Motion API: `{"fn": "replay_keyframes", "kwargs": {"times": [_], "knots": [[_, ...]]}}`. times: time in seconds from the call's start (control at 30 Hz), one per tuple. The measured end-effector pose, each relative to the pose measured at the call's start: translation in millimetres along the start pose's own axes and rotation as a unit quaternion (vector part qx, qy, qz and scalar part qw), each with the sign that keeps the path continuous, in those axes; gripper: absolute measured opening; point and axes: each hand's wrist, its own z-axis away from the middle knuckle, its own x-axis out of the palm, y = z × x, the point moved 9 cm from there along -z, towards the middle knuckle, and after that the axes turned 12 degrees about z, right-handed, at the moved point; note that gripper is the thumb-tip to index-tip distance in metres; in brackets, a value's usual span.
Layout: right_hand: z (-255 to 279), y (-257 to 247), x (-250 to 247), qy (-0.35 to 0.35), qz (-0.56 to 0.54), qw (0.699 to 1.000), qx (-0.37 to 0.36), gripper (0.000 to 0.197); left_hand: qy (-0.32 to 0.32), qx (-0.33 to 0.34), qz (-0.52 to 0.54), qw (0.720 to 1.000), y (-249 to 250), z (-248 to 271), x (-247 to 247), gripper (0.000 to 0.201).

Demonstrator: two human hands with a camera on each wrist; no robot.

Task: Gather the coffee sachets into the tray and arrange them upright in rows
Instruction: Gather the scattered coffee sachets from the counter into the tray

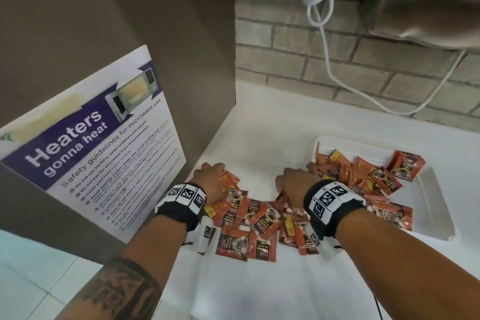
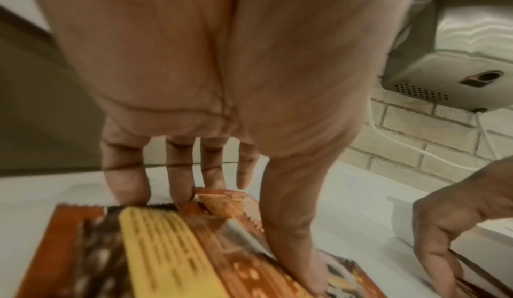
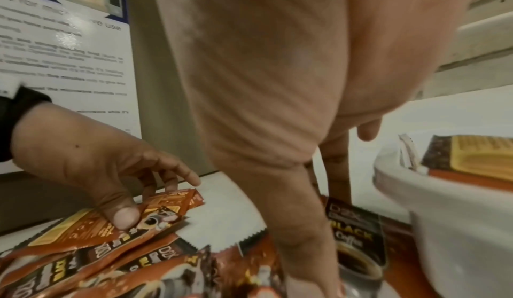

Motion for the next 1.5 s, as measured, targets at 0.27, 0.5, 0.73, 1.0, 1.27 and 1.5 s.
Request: {"fn": "replay_keyframes", "kwargs": {"times": [0.27, 0.5, 0.73, 1.0, 1.27, 1.5], "knots": [[-1, 24, -12, 0.082, -0.126, 0.988, 0.039, 0.019, 0.028, 0.006, 0.13, 0.991, -1, -8, -7, 0.064], [-1, 50, -24, 0.136, -0.285, 0.946, 0.071, 0.014, 0.068, 0.023, 0.209, 0.975, -3, -19, -10, 0.028], [9, 32, -34, 0.14, -0.414, 0.899, 0.03, 0.016, 0.087, 0.038, 0.24, 0.966, -1, -24, -13, 0.028], [-10, -28, 0, 0.015, -0.447, 0.894, 0.02, 0.039, 0.1, 0.05, 0.244, 0.963, -2, -27, -7, 0.033], [-26, -38, -3, 0.022, -0.398, 0.913, 0.088, 0.039, 0.138, 0.071, 0.237, 0.959, -1, -20, -1, 0.037], [-25, -29, -6, 0.061, -0.453, 0.882, 0.11, 0.047, 0.112, 0.077, 0.253, 0.958, 2, -25, -1, 0.034]]}}
